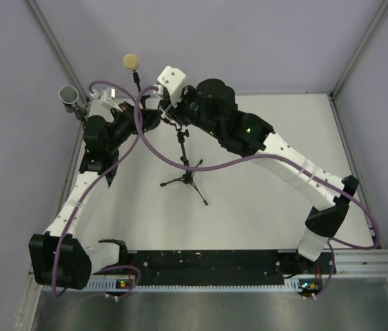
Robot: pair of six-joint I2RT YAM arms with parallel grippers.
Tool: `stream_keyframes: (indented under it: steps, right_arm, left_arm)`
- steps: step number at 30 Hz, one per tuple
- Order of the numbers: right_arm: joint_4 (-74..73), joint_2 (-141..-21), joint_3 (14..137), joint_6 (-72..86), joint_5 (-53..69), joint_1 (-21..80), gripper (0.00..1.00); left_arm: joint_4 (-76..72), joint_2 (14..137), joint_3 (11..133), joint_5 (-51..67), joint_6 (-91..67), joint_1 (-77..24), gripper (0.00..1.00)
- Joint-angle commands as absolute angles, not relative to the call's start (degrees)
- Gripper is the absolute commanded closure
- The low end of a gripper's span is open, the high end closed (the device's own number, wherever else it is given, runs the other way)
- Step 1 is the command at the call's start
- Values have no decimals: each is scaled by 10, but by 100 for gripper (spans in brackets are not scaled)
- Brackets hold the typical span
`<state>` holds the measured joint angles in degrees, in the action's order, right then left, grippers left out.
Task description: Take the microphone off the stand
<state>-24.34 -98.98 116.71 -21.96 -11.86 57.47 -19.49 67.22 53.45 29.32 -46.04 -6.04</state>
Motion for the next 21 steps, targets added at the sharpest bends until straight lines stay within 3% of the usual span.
stream_keyframes:
  steps: [1,21]
  right_arm:
    - [-219,-951,1211,-229,-102,585,82]
    - [-263,-913,1253,-264,-49,591,84]
  left_arm:
    - [-161,673,526,274,-409,-54,100]
    - [-162,680,526,273,-403,-54,100]
